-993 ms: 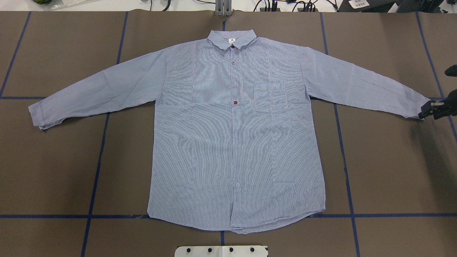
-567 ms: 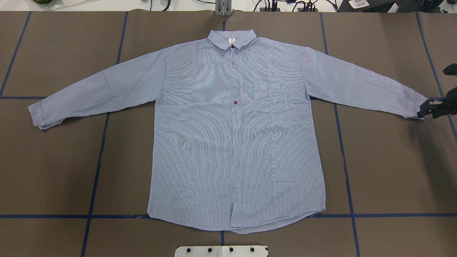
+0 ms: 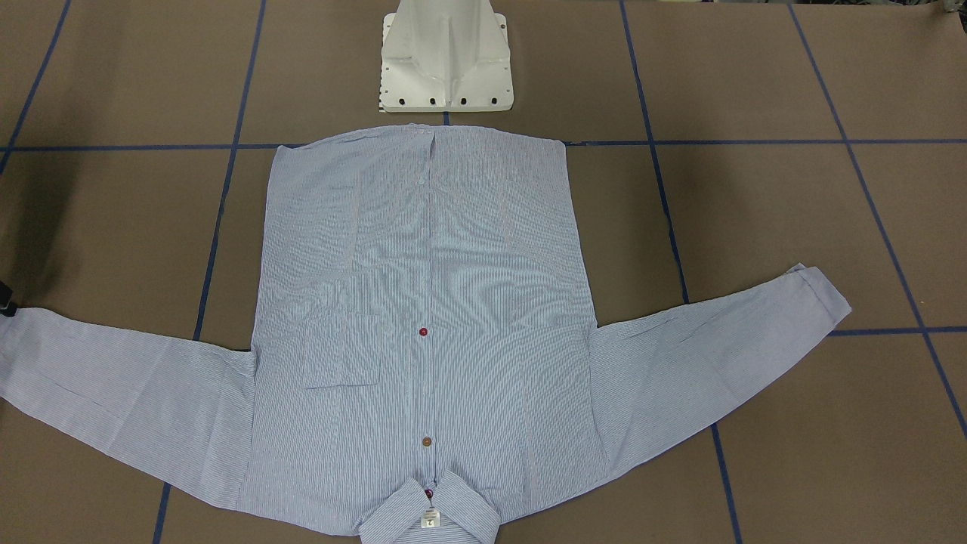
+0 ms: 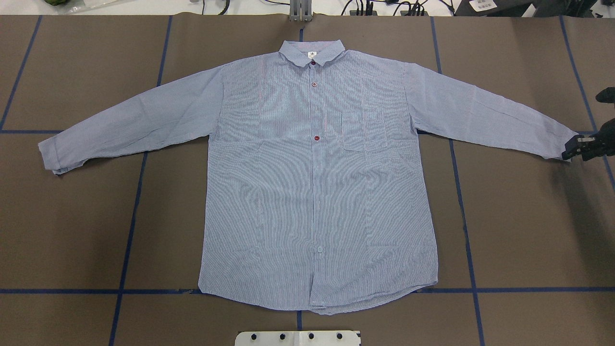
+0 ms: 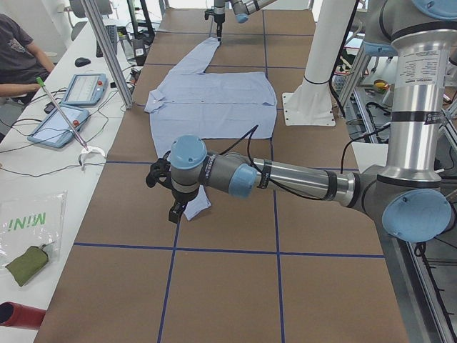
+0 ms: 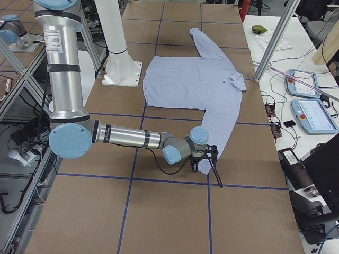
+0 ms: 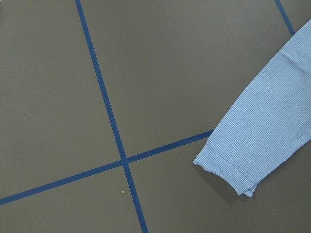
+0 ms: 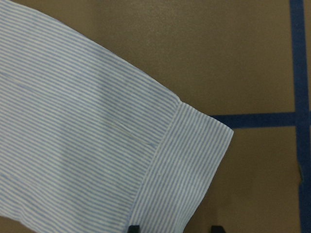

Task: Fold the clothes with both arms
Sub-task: 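Move the right gripper down to the sleeve cuff nearest it, then grasp the sleeve cuff with the right gripper and lift it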

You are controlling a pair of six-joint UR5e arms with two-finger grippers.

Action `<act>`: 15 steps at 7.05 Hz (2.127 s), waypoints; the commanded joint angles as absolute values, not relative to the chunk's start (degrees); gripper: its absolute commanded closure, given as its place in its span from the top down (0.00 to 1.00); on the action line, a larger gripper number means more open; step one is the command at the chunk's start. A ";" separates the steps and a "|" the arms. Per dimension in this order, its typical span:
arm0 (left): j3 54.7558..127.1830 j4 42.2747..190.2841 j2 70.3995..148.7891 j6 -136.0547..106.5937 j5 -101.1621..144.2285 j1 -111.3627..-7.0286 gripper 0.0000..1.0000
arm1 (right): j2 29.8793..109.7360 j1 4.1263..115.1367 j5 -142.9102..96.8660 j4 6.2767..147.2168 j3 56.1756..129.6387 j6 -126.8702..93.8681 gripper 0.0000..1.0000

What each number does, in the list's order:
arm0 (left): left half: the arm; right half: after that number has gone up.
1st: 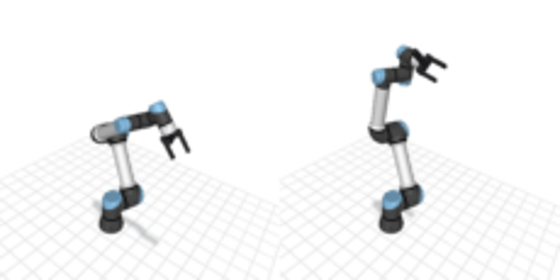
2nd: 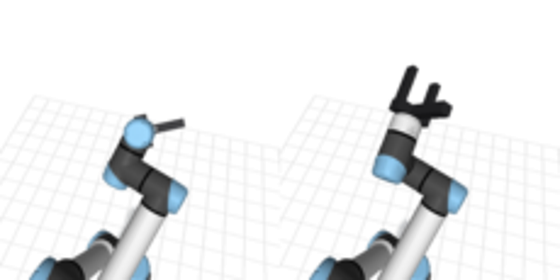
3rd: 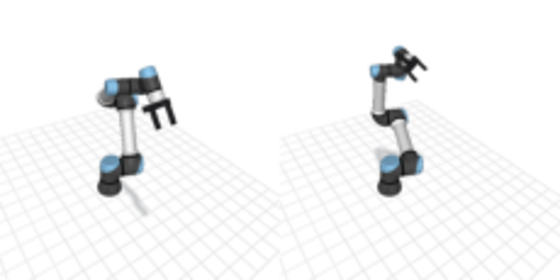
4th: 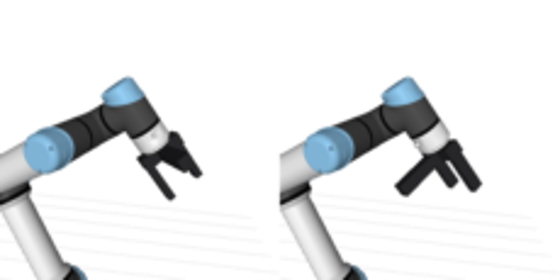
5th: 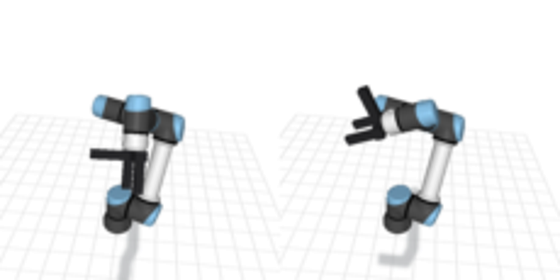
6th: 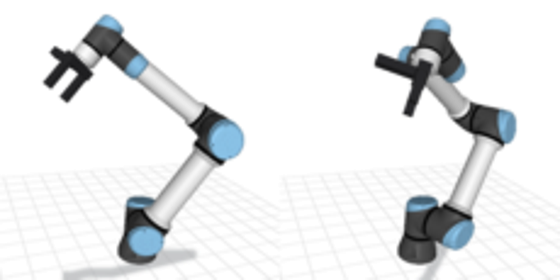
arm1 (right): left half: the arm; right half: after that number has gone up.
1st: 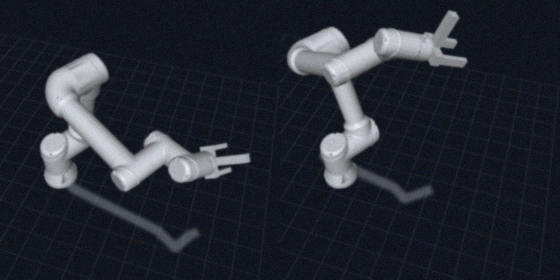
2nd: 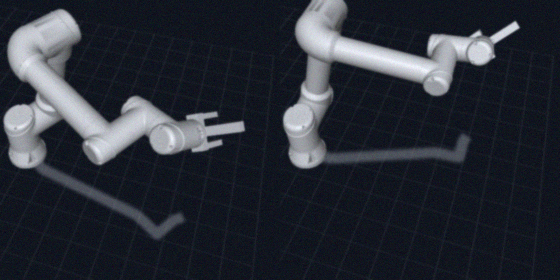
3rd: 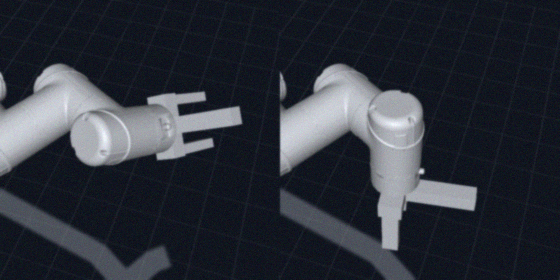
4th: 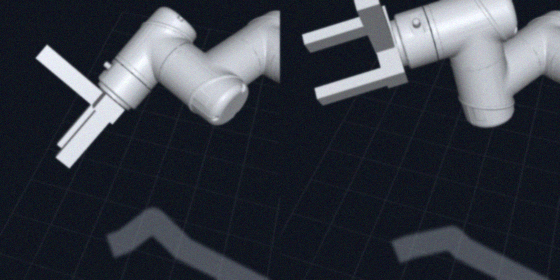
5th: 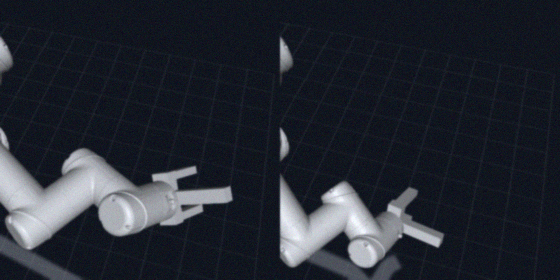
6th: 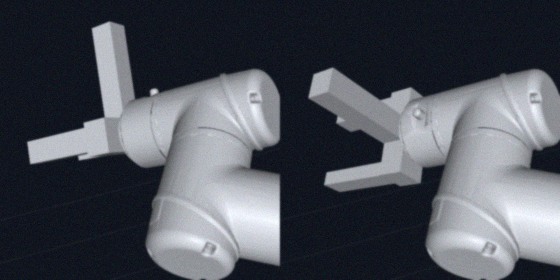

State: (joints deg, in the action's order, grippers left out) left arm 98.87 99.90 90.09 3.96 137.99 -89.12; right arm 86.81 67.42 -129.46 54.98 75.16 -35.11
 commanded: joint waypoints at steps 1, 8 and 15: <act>98.88 99.93 90.09 3.96 137.99 -89.12 1.00 | 86.57 67.15 -128.94 55.80 75.06 -35.24 0.58; 98.96 99.93 90.09 3.96 137.99 -89.12 1.00 | 86.31 67.06 -129.02 55.90 75.06 -35.16 0.10; 99.23 100.02 90.09 3.96 137.99 -89.12 1.00 | 87.97 70.75 -130.34 55.72 86.52 -34.63 0.00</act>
